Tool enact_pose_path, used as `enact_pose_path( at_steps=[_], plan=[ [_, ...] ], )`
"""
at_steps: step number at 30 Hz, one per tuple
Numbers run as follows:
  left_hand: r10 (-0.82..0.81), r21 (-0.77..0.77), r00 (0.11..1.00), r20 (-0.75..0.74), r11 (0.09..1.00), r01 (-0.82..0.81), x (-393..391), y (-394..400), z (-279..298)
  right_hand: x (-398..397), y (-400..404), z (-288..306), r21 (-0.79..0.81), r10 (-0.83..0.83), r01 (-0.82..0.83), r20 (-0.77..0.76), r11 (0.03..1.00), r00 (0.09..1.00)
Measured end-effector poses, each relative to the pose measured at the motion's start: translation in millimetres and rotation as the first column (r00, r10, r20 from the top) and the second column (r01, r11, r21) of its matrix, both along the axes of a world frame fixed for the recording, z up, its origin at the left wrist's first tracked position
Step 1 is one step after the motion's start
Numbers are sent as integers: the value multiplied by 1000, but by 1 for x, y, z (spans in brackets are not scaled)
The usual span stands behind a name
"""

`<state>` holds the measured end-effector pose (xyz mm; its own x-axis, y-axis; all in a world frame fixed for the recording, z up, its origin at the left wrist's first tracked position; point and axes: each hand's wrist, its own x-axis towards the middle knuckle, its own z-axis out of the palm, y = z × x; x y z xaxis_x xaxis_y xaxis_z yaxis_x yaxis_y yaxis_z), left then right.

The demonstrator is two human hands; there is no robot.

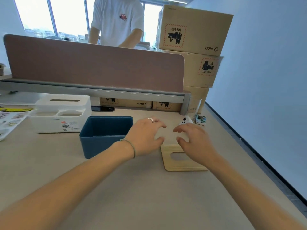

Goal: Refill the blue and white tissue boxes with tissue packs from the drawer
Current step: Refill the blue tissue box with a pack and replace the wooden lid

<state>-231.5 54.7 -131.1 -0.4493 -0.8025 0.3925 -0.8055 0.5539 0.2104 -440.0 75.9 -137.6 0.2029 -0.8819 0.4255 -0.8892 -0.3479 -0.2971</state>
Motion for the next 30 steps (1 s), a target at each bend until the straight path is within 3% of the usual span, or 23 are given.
enact_pose_path(
  at_steps=[4,15,30],
  plan=[
    [84,1,996,-20,997,-84,39,2,15,33,-7,19,-16,12,-11,91,1000,996],
    [330,-2,944,-31,944,-330,168,32,29,176,-16,37,0,195,-196,76,981,978],
    [620,58,783,51,781,-622,340,91,25,364,-2,31,23,532,-534,68,845,844]
  ],
)
